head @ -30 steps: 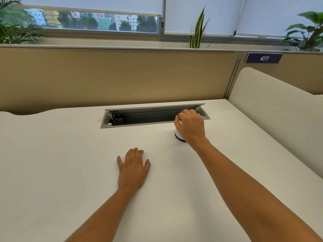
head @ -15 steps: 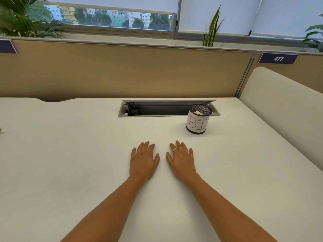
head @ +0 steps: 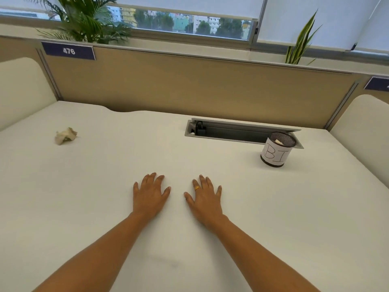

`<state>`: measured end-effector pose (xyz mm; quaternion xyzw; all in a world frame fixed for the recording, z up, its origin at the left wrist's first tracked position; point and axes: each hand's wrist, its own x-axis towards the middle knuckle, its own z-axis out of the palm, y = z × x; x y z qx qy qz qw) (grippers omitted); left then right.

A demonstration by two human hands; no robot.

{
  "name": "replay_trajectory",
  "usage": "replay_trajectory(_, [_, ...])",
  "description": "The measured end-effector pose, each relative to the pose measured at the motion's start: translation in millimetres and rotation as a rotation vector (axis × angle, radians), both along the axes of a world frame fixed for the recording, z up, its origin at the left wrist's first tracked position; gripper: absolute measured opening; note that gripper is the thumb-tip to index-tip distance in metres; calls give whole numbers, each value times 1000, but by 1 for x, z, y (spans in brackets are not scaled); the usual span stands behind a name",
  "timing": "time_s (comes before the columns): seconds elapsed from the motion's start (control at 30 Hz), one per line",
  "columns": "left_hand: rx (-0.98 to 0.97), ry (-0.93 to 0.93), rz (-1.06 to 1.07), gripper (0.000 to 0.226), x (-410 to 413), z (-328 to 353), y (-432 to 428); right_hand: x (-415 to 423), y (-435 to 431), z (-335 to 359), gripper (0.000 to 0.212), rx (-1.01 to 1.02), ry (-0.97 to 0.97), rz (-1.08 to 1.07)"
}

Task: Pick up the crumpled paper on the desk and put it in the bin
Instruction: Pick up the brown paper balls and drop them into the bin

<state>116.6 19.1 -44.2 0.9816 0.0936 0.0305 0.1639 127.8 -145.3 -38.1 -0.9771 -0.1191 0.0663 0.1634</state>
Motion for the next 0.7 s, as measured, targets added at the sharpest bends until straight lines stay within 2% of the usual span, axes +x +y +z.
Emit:
replay_trajectory(0.37, [-9,54,193,51,-2,7,181,10,169,9,55,17,22,259])
replay_trajectory(0.7, [-14,12,274,53,24,2,304,55,307,14,59,21,33,328])
